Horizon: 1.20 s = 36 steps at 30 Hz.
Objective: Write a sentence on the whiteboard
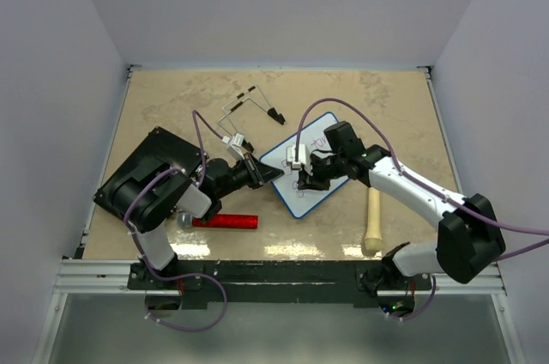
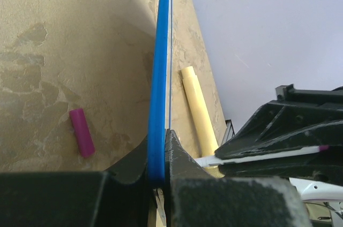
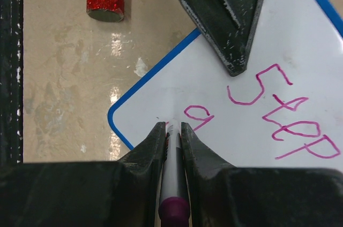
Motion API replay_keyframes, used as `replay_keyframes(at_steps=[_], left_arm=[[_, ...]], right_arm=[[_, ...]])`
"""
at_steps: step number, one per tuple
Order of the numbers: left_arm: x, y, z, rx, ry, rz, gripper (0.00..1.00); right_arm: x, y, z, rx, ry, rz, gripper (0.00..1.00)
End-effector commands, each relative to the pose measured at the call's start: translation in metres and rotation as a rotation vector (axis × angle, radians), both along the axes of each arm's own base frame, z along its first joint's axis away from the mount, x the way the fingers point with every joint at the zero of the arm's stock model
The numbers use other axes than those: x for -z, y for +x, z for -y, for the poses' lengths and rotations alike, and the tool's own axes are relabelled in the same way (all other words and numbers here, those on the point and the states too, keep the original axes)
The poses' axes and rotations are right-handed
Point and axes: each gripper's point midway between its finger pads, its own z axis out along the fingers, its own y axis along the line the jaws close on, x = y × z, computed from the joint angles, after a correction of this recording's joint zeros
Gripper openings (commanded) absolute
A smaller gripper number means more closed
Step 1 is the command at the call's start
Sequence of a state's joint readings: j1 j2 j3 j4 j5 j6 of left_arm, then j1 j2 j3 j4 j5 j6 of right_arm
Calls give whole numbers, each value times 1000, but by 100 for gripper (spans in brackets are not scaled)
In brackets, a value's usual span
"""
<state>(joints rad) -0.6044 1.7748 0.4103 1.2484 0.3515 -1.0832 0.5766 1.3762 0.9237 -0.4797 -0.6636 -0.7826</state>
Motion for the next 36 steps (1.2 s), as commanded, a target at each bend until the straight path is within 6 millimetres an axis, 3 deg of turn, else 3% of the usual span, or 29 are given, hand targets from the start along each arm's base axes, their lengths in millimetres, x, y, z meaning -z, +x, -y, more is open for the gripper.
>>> replay_keyframes(at_steps=[1, 8, 36], left_arm=[[-47, 4, 7, 15, -119, 169, 0], [-47, 5, 8, 18, -120, 169, 0], [-45, 5, 9, 26, -122, 169, 0]], right_arm=[[-48, 29, -5, 75, 110, 114, 0], [-42, 48, 14, 165, 90, 123, 0], [-30, 48, -1, 126, 109, 85, 0]])
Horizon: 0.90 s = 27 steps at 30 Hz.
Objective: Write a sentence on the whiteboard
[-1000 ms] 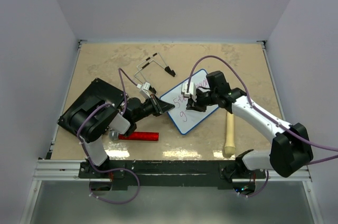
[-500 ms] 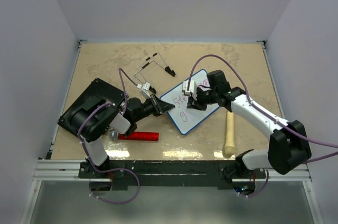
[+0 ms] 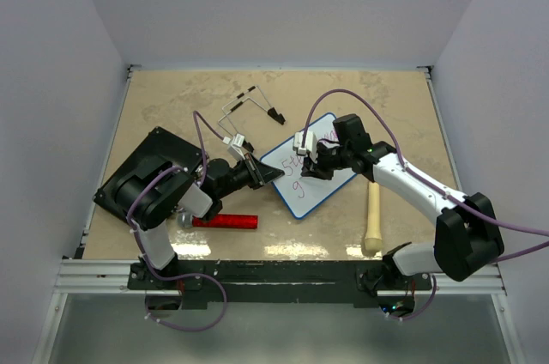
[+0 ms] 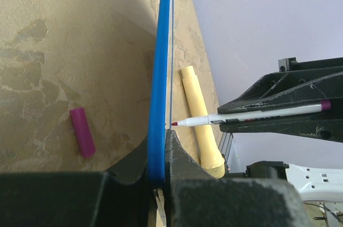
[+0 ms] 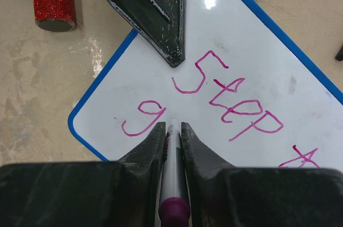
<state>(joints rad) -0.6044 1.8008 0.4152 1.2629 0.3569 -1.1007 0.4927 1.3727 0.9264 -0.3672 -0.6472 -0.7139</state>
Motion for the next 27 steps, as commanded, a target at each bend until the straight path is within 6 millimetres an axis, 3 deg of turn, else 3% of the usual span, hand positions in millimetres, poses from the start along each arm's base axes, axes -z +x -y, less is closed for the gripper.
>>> replay_keyframes(at_steps=[1, 12, 27], left_arm=[[-49, 4, 8, 21, -117, 187, 0], [-50, 4, 7, 19, -117, 192, 0], [-50, 3, 7, 21, -116, 191, 0]], right_arm=[[-16, 9, -12, -10, 48, 34, 0], [-6, 6, -8, -19, 19, 6, 0], [12, -15, 3, -80, -50, -51, 0]])
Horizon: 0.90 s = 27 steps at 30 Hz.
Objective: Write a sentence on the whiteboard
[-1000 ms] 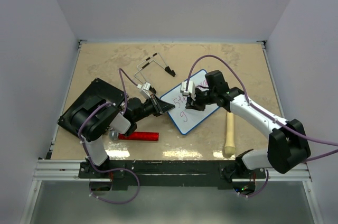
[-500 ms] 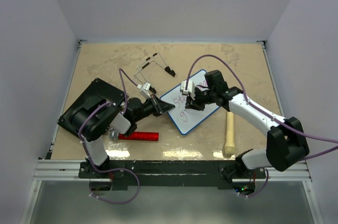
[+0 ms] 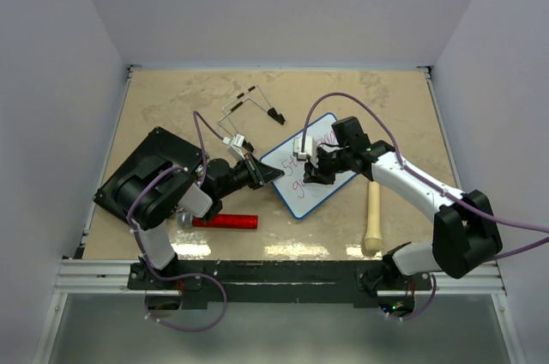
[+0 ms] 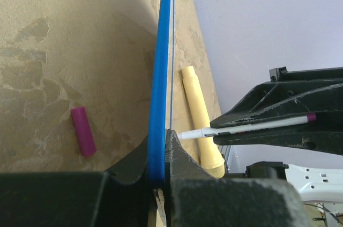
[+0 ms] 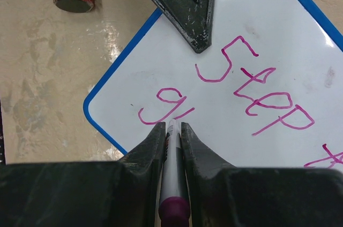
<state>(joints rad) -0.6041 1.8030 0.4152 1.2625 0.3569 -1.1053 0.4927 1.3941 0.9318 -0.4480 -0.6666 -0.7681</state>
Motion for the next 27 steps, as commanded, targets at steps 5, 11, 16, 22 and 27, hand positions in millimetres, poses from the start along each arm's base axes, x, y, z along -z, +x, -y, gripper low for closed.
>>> replay_keyframes(at_steps=[5, 11, 16, 22, 27], left_arm=[[-50, 4, 8, 23, -113, 197, 0], [-50, 4, 8, 24, -114, 196, 0], [-50, 3, 8, 26, -115, 197, 0], [-51, 3, 8, 26, -117, 199, 0], [-50, 3, 7, 24, -114, 198, 0]], right_arm=[[-10, 3, -6, -23, 15, 16, 0], [-24, 18, -10, 34, 50, 70, 0], [-32, 31, -11, 89, 67, 115, 0], [-34, 44, -3, 174, 55, 139, 0], [-38, 24, -4, 72, 76, 101, 0]])
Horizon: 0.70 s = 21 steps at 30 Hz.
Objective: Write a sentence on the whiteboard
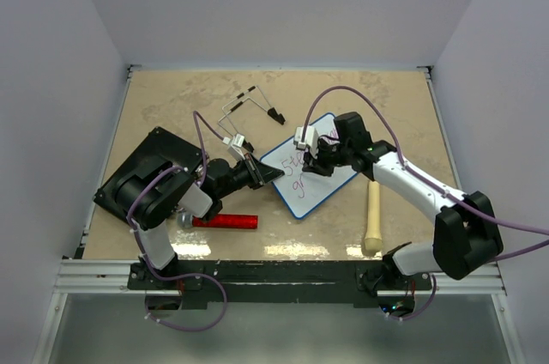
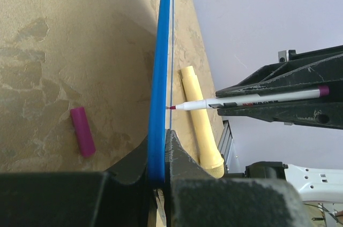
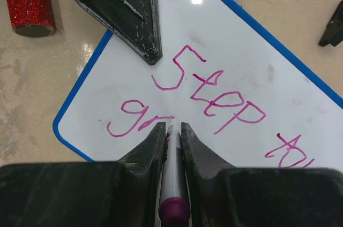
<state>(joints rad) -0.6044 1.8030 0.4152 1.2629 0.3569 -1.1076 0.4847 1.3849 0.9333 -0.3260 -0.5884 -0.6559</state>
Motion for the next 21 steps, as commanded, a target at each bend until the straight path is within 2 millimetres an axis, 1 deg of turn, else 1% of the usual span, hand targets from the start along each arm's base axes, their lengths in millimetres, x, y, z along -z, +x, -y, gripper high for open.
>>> replay_keyframes(at_steps=[1, 2, 3, 5, 8, 9, 13, 16, 21], left_arm=[[-49, 2, 7, 25, -113, 200, 0], [-49, 2, 7, 25, -113, 200, 0], [-49, 2, 7, 25, -114, 198, 0], [-49, 2, 7, 25, -114, 198, 0], [-51, 3, 8, 25, -116, 205, 0], [-50, 2, 7, 27, -114, 201, 0], [-50, 2, 7, 28, -112, 204, 0], [-49, 2, 7, 28, -111, 202, 0], [-50, 2, 8, 32, -112, 206, 0]], right_arm=[[-27, -12, -5, -96, 53, 35, 0], [-31, -21, -9, -162, 72, 39, 0], [-35, -27, -8, -182, 78, 30, 0], [-39, -31, -8, -199, 82, 36, 0], [-43, -28, -6, -168, 78, 47, 0], [-44, -22, -3, -143, 72, 57, 0], [-43, -13, 4, -102, 80, 53, 0], [-39, -12, 6, -98, 89, 43, 0], [-39, -14, 6, -111, 106, 47, 0]])
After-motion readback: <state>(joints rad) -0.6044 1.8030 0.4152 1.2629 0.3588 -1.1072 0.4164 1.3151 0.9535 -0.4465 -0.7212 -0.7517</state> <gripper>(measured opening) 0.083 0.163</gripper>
